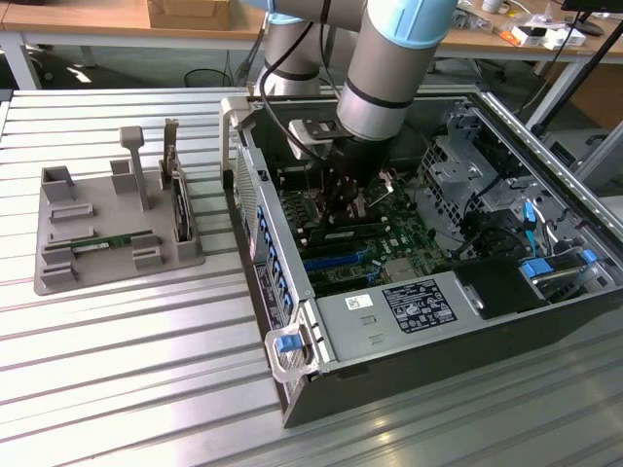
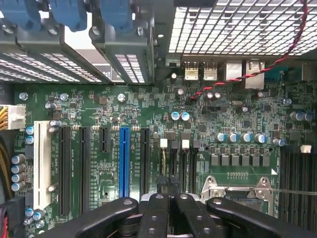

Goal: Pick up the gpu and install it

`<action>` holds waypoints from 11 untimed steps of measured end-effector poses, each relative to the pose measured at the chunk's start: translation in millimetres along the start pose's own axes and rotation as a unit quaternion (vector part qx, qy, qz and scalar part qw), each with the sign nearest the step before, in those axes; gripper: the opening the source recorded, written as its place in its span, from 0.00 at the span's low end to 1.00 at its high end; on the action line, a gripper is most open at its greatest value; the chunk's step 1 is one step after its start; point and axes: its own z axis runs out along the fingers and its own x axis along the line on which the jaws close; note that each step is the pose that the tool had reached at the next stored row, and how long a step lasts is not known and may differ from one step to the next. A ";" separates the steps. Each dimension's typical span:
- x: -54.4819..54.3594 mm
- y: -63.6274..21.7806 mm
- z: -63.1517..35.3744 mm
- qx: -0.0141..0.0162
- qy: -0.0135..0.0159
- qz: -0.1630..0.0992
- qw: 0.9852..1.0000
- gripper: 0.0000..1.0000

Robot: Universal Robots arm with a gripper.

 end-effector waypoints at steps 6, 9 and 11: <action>0.0 0.6 6.2 0.000 0.000 0.000 1.000 0.11; 0.0 0.6 7.9 0.000 0.000 0.000 1.000 0.11; -0.2 0.6 5.5 0.001 -0.001 0.000 1.000 0.11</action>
